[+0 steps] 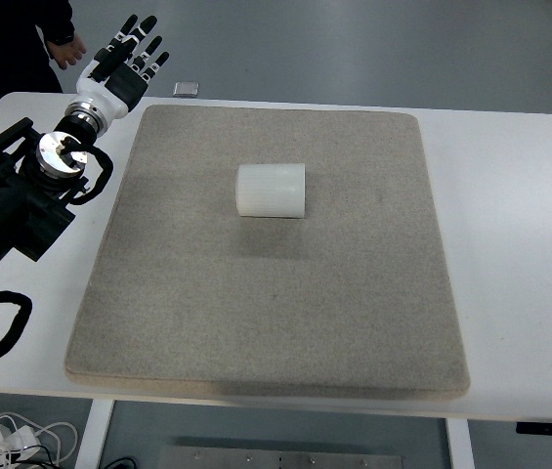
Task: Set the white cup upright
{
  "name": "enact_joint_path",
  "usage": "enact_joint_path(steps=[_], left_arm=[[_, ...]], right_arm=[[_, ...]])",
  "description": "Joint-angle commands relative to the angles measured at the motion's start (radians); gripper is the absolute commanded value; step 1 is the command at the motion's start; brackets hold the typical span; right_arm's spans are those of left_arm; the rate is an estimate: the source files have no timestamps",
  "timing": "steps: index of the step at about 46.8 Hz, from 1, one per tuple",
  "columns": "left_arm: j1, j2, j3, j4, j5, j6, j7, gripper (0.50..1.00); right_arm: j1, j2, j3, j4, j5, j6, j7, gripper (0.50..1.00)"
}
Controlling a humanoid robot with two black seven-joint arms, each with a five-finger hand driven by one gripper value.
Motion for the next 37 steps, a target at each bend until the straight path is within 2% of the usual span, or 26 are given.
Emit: enact_joint_path(steps=[1,17,31,37], left_arm=[[0.0,0.0,0.0,0.001,0.0,0.0,0.0,0.994],[-0.002,0.002,-0.014,0.002,-0.006,0.011,0.002,0.994],[-0.008,0.0,0.003,0.001,0.002,-0.014,0.011,0.994],[-0.048,0.002,0.075,-0.005,0.047,-0.012,0.015,0.994]], right_arm=[[0.0,0.0,0.0,0.0,0.0,0.0,0.0,0.952],[0.0,0.0,0.0,0.0,0.0,0.0,0.0,0.952],[0.0,0.0,0.0,0.0,0.0,0.0,0.0,0.952],[0.0,0.0,0.0,0.0,0.0,0.0,0.0,0.952]])
